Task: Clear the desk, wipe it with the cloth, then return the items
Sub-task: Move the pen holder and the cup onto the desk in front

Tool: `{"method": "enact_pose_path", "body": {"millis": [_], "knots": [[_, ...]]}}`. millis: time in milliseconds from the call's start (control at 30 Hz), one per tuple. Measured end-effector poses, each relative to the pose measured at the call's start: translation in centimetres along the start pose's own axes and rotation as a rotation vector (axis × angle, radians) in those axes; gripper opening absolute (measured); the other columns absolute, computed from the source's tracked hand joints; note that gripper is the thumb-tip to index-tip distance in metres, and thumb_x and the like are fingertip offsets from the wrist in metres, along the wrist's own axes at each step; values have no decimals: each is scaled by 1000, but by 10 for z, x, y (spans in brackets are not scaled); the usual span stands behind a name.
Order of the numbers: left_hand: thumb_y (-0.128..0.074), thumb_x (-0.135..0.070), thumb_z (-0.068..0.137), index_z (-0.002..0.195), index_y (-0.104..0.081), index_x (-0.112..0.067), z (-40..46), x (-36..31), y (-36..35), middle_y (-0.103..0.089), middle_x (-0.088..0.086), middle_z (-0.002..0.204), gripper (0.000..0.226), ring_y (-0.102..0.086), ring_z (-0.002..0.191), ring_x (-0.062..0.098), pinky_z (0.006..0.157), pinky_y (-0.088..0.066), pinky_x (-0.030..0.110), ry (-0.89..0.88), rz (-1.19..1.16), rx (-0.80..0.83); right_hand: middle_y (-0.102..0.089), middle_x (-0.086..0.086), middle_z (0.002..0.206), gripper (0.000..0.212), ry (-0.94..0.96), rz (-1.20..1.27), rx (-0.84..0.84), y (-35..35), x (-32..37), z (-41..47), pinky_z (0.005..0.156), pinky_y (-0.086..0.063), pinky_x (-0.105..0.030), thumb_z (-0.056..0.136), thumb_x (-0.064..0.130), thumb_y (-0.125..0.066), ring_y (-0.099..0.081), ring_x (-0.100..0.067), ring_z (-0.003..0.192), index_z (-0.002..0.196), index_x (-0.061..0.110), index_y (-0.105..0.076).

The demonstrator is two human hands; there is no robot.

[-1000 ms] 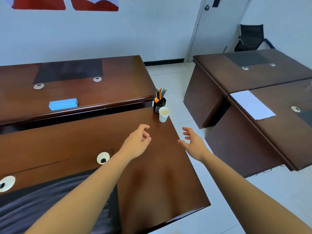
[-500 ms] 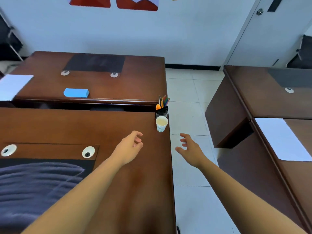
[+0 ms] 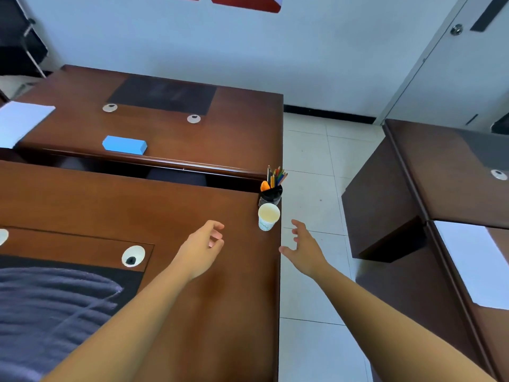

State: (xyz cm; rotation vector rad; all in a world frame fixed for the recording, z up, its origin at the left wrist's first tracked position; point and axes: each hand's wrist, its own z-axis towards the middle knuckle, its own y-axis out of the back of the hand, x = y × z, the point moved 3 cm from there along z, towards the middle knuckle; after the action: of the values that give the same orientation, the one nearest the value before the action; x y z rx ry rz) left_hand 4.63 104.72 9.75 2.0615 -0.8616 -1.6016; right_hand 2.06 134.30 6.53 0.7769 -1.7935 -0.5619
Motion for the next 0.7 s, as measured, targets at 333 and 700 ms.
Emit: {"method": "enact_pose_path", "body": {"millis": [333, 700], "knots": [[-56, -24, 106, 134, -51, -34, 72, 17, -37, -62, -16, 118, 31, -61, 96, 8, 78, -44, 22, 62, -26, 37, -37, 0, 167, 109, -28, 101, -44, -38, -15, 87, 120, -43, -44, 85, 35, -88, -42, -23, 151, 166, 28, -16], [-54, -12, 106, 136, -51, -32, 157, 29, -75, -62, -15, 122, 36, -62, 108, 9, 93, -45, 20, 124, -34, 21, -48, 11, 152, 109, -8, 261, -191, -90, -37, 139, 114, -51, -46, 73, 39, -97, -47, -16, 142, 157, 38, -28]]}}
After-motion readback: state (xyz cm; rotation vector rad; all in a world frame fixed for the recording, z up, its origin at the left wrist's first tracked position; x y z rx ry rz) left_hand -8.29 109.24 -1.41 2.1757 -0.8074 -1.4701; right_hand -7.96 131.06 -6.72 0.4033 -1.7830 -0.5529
